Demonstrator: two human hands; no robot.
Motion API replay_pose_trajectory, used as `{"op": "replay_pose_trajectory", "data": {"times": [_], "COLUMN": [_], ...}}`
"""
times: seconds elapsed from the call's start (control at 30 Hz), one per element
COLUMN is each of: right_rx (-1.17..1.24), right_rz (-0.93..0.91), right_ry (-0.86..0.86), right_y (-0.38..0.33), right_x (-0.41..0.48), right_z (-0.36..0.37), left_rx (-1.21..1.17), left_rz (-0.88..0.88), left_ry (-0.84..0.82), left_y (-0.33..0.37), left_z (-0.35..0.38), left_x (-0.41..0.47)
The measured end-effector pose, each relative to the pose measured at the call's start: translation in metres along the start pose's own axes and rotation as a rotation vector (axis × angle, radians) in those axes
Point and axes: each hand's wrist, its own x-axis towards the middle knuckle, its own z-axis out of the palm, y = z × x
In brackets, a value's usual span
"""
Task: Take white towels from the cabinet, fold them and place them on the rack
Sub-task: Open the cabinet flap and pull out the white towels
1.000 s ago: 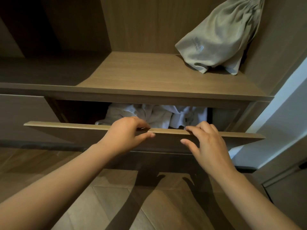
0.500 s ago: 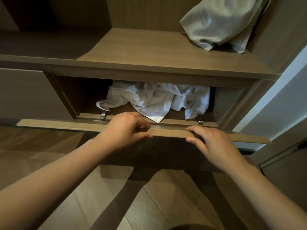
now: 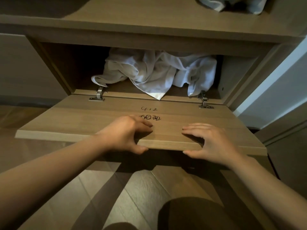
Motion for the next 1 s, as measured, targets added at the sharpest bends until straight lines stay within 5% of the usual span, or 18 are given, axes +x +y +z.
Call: {"op": "replay_pose_trajectory", "data": {"times": [0.23, 0.77, 1.0], "right_rx": [0.045, -0.079, -0.105], "right_rz": [-0.037, -0.166, -0.064], "right_ry": [-0.057, 0.151, 0.037], "right_y": [0.010, 0.027, 0.033], "right_x": [-0.002, -0.013, 0.001], "right_z": [0.038, 0.111, 0.147], "left_rx": [-0.075, 0.150, 0.278], "left_rz": [-0.059, 0.082, 0.033], "left_ry": [-0.083, 0.061, 0.020], "left_y": [-0.016, -0.020, -0.029], "left_z": [0.036, 0.105, 0.132], "left_x": [0.003, 0.000, 0.012]}}
